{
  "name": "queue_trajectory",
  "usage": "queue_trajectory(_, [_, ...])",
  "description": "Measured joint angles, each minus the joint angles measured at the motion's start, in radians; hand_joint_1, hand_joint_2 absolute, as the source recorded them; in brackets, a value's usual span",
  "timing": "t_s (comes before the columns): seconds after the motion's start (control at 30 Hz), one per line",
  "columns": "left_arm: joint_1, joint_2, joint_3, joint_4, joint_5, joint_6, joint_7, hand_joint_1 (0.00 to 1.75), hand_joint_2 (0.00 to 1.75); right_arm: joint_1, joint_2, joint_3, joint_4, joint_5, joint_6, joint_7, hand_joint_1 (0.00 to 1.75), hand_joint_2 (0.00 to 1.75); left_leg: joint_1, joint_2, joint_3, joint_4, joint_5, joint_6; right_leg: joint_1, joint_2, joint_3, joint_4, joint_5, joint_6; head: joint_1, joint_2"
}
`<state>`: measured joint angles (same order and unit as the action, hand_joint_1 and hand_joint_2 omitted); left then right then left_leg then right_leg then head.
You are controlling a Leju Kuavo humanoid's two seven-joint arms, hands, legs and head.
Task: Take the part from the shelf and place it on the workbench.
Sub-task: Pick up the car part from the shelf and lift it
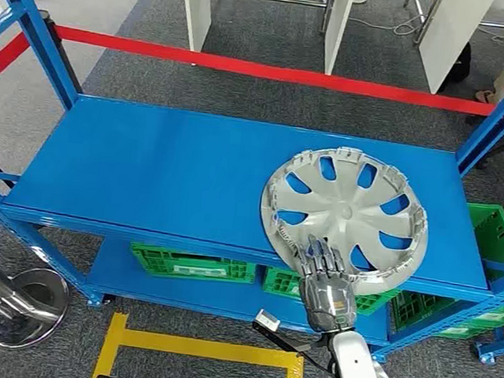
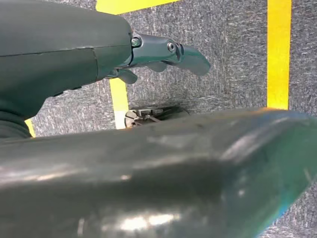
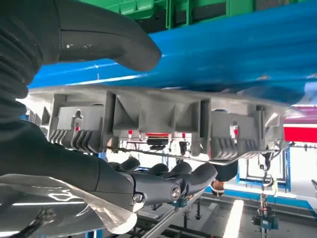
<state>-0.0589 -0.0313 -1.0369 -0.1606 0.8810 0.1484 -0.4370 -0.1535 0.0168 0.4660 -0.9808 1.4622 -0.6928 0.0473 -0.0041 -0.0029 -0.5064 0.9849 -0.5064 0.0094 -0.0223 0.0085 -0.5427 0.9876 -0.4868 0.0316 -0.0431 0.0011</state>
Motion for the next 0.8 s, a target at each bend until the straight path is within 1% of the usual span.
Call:
queue_trajectory(0.3, [0.0,0.0,-0.009,0.0,0.001,0.0,0.0,0.0,0.0,-0.007,0.0,-0.008,0.0,-0.008,0.0,-0.002,0.0,1.75,0.0,0.0,0.0,0.0,0.0,0.0,0.0,0.0,0.0,0.0,0.0,0.0,0.0,0.0])
queue_trajectory(0.8, [0.0,-0.001,-0.015,0.0,0.007,0.0,0.005,0.0,0.0,-0.029,-0.002,-0.031,0.02,0.001,0.0,0.018,0.0,1.75,0.0,0.0,0.0,0.0,0.0,0.0,0.0,0.0,0.0,0.0,0.0,0.0,0.0,0.0])
